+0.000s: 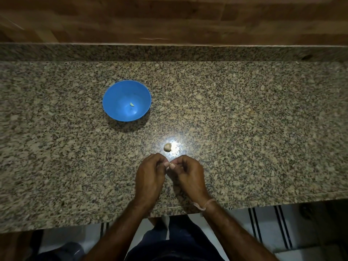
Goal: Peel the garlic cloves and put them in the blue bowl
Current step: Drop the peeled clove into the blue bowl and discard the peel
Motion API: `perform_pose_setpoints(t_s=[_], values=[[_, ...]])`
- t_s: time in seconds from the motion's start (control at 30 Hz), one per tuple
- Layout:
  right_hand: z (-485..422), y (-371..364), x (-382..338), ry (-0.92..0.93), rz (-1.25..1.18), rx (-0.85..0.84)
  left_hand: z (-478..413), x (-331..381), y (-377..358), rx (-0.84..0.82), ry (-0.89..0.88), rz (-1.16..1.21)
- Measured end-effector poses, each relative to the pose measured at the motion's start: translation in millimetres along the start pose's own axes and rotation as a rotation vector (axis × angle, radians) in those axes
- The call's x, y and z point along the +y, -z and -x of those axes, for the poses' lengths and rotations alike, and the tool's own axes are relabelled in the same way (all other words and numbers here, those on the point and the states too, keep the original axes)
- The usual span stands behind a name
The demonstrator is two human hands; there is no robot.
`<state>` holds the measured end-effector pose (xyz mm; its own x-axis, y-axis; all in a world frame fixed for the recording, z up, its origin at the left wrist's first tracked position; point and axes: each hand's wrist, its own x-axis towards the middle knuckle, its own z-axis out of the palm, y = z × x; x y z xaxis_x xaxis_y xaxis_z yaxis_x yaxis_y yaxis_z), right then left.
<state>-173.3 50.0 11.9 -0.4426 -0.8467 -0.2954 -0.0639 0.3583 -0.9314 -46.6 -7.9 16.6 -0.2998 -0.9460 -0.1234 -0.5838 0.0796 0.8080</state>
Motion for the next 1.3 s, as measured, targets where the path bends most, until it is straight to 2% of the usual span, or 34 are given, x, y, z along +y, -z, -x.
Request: perform_pose_setpoints(t_s=[0.13, 0.17, 0.27, 0.3, 0.33, 0.37, 0.47, 0.53, 0.6, 0.63, 0.73, 0.77, 0.8, 0.93, 1.03, 1.1, 1.17, 1.3], values=[[-1.1, -1.0, -5.6, 0.024, 0.017, -0.05, 0.0, -0.1, -1.1, -0.002, -0.015, 0.021], [-2.2, -0.9, -7.7, -0.038, -0.058, -0.083, 0.2, -0.4, -0.8, -0.008, -0.021, 0.034], [-4.6, -4.0, -15.8, -0.398, -0.439, -0.181, -0.3, -1.0, 1.3, -0.015, -0.049, 0.023], [-4.9, -4.1, -17.7, -0.455, -0.479, -0.194, -1.0, -2.1, 1.4, -0.016, -0.058, 0.007], [-4.4, -3.9, -17.9, -0.444, -0.469, -0.2, -1.6, -3.0, 1.3, -0.026, -0.051, 0.004], [-3.5, -2.8, -17.1, -0.357, -0.402, -0.196, -2.0, -3.5, 0.9, -0.048, -0.023, 0.024], [-4.8, 4.1, -14.6, 0.095, 0.074, -0.144, -3.1, 0.1, 1.8, -0.145, 0.121, 0.183], [-8.2, 4.1, -14.4, 0.234, 0.222, -0.128, -4.7, 2.2, 1.2, -0.177, 0.19, 0.253], [-11.0, 3.0, -14.7, 0.261, 0.282, -0.116, -6.1, 2.8, 1.0, -0.177, 0.192, 0.268], [-11.3, 2.1, -13.4, 0.208, 0.248, -0.132, -6.5, 1.9, 1.3, -0.167, 0.167, 0.25], [-11.9, -0.1, -12.5, -0.17, -0.145, -0.25, -8.0, -2.9, 3.2, -0.141, 0.072, 0.15], [-11.2, -0.7, -12.5, -0.245, -0.222, -0.255, -8.9, -4.2, 3.6, -0.145, 0.08, 0.158], [-10.5, -0.7, -11.6, -0.235, -0.209, -0.24, -10.1, -4.3, 3.8, -0.16, 0.116, 0.205], [-9.6, 1.2, -11.3, 0.168, 0.111, -0.136, -16.4, -1.4, 5.1, -0.29, 0.43, 0.556], [-17.4, 2.7, -10.5, 0.289, 0.26, -0.084, -18.7, 1.3, 3.5, -0.343, 0.664, 0.738], [-19.5, 3.6, -8.2, 0.31, 0.29, -0.08, -20.0, 0.8, 1.2, -0.352, 0.752, 0.857], [-17.9, 2.2, -7.6, 0.226, 0.197, -0.099, -19.0, 1.6, 0.7, -0.341, 0.736, 0.856], [-20.3, -0.1, -16.2, -0.261, -0.289, -0.149, -9.0, 3.0, 1.4, -0.241, 0.295, 0.384]])
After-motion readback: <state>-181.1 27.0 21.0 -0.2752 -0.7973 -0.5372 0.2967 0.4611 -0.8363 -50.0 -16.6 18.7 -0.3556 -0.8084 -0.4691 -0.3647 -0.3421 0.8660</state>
